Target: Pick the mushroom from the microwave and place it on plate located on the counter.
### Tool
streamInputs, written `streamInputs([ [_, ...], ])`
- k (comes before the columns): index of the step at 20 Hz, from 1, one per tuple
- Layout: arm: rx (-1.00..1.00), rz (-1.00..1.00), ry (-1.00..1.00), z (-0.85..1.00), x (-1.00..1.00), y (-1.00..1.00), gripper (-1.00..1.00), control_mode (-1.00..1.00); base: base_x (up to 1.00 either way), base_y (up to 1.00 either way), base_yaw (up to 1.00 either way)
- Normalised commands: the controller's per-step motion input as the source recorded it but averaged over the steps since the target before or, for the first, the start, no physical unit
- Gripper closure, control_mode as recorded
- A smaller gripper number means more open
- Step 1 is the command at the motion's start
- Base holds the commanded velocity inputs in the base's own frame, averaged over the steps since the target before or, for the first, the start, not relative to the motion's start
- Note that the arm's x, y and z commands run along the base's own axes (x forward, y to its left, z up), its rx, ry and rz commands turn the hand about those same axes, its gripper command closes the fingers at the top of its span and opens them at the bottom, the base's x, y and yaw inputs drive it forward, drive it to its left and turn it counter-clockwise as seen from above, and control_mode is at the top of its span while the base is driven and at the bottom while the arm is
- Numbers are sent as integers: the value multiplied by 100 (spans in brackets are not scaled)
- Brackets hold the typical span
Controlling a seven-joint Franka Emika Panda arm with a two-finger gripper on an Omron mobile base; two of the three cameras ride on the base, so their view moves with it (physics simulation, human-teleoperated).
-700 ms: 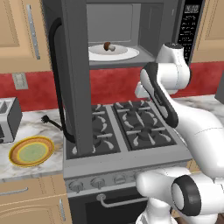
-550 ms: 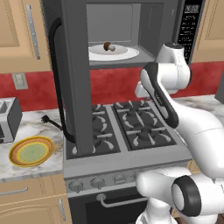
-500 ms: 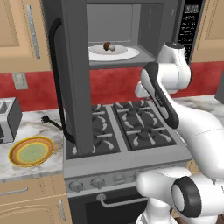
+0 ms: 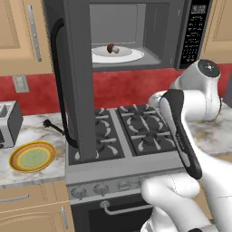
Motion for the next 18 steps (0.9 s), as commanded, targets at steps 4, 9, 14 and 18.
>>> streamInputs([
  [4, 0, 3, -42, 44, -43, 0, -100, -100, 0, 0, 0],
  [9, 0, 3, -33, 65, -10, 0, -100, -100, 0, 0, 0],
  [14, 3, 2, -15, 84, 4, 0, -100, -100, 0, 0, 0],
  [18, 8, 8, -2, 72, 31, 0, -100, -100, 0, 0, 0],
])
